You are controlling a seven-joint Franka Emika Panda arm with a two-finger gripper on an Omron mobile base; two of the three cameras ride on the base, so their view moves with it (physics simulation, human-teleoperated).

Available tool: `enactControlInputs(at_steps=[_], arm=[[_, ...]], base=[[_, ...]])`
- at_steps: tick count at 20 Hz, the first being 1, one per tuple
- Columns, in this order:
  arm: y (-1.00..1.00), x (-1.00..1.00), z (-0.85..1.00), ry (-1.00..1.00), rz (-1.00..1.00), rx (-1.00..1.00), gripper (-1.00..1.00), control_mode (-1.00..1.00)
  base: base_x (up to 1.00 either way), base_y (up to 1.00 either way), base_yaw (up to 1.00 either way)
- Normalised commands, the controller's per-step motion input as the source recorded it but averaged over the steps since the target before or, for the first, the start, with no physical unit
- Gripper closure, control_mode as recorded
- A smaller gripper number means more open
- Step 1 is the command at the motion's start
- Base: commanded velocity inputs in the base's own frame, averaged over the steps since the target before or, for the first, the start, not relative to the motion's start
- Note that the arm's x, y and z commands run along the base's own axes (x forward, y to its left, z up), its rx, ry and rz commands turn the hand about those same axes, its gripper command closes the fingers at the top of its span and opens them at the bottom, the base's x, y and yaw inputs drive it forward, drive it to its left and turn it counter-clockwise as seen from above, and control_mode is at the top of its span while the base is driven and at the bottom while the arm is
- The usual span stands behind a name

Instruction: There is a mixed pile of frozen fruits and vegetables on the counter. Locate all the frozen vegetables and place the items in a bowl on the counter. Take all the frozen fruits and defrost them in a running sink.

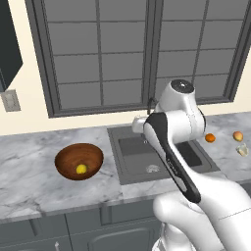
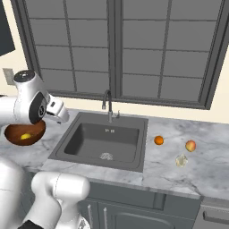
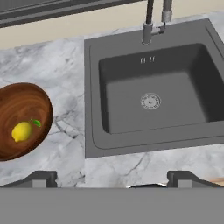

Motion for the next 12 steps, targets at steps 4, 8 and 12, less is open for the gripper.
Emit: enactControlInputs(at_steps=[4, 8, 12], arm=[[-0.5, -0.17, 0.02, -0.14, -0.07, 0.0, -1.0, -1.0], [-0.49, -0.22, 0.0, -0.12, -0.05, -0.04, -1.0, -1.0], [-0.54, -0.26, 0.0, -0.07, -0.04, -0.06, -1.0, -1.0]], base=[[0.0, 0.0, 0.0], [0.0, 0.0, 0.0], [0.0, 0.0, 0.0]])
